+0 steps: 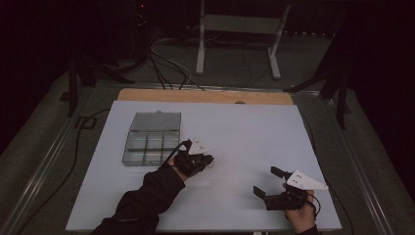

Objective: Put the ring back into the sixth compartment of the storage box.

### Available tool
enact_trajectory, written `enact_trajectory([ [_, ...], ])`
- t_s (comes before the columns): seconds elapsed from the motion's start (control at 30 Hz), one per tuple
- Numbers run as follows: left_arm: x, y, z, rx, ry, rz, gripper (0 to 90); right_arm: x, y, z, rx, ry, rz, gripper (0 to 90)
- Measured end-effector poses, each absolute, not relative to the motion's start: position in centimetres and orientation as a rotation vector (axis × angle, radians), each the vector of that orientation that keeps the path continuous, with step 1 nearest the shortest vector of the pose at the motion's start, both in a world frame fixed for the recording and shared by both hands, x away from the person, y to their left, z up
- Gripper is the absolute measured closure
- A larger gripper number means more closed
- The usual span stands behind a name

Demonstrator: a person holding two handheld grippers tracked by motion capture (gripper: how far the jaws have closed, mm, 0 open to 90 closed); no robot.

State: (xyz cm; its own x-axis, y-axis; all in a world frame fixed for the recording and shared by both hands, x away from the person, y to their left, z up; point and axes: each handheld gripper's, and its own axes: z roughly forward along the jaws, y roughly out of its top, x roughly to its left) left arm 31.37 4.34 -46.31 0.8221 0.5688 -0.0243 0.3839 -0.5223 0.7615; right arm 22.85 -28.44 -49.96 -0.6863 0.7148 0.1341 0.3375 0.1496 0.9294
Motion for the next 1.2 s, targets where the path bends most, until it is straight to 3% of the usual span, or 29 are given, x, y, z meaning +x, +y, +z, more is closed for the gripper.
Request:
enact_trajectory([
  [1.2,32.4,8.7,-44.4,2.118,0.784,0.349,88.3,22.8,-28.5,-50.0,1.014,2.094,1.547,0.0],
])
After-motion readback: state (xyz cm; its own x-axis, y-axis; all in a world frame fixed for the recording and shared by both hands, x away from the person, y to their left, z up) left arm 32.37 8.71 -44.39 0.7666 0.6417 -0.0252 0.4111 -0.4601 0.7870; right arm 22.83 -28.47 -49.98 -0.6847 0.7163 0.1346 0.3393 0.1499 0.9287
